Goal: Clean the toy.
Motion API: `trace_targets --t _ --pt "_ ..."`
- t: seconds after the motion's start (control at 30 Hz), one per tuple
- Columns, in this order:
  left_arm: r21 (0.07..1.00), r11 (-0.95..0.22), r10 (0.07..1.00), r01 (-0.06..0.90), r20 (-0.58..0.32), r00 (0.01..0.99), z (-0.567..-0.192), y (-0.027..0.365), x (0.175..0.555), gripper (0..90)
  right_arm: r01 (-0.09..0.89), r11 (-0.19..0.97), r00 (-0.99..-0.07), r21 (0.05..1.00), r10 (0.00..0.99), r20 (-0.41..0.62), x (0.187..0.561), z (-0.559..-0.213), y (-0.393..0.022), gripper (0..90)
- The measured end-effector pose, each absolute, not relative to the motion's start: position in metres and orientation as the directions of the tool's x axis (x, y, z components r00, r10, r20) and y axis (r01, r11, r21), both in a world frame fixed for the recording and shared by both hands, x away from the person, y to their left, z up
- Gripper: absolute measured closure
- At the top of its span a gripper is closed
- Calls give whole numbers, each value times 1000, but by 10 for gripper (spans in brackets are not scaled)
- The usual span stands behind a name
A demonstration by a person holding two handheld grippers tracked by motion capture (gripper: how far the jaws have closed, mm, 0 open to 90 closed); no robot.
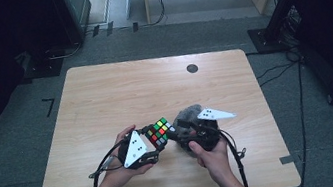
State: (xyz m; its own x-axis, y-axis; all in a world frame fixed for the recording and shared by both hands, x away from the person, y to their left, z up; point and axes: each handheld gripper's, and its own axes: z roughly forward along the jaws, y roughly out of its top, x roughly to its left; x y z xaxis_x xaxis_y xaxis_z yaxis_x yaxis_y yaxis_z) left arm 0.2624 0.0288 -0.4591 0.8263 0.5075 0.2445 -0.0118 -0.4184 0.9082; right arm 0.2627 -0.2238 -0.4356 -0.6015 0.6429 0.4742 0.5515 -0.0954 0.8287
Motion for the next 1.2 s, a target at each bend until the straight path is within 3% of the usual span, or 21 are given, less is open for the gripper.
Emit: trace_targets --t 0.2,0.4,0.43,0.63,0.93,1.2 --pt "920 -391 534 24 206 820 -457 39 268 338 486 -58 -553 872 752 358 268 -436 -242 278" --pt "928 -368 552 56 170 816 -456 46 271 338 459 122 -535 880 828 165 277 -459 -238 246" --pt "929 -366 557 58 169 813 -455 46 271 339 474 182 -527 862 842 112 281 -469 -236 189" --pt "931 -358 562 66 159 812 -455 48 272 339 523 256 -501 813 864 51 289 -487 -238 180" --pt "938 -329 576 105 112 810 -457 51 274 339 585 327 -532 743 845 47 293 -502 -241 181" --pt "946 -295 575 135 63 816 -455 56 277 339 572 365 -534 734 845 -4 291 -510 -244 387"
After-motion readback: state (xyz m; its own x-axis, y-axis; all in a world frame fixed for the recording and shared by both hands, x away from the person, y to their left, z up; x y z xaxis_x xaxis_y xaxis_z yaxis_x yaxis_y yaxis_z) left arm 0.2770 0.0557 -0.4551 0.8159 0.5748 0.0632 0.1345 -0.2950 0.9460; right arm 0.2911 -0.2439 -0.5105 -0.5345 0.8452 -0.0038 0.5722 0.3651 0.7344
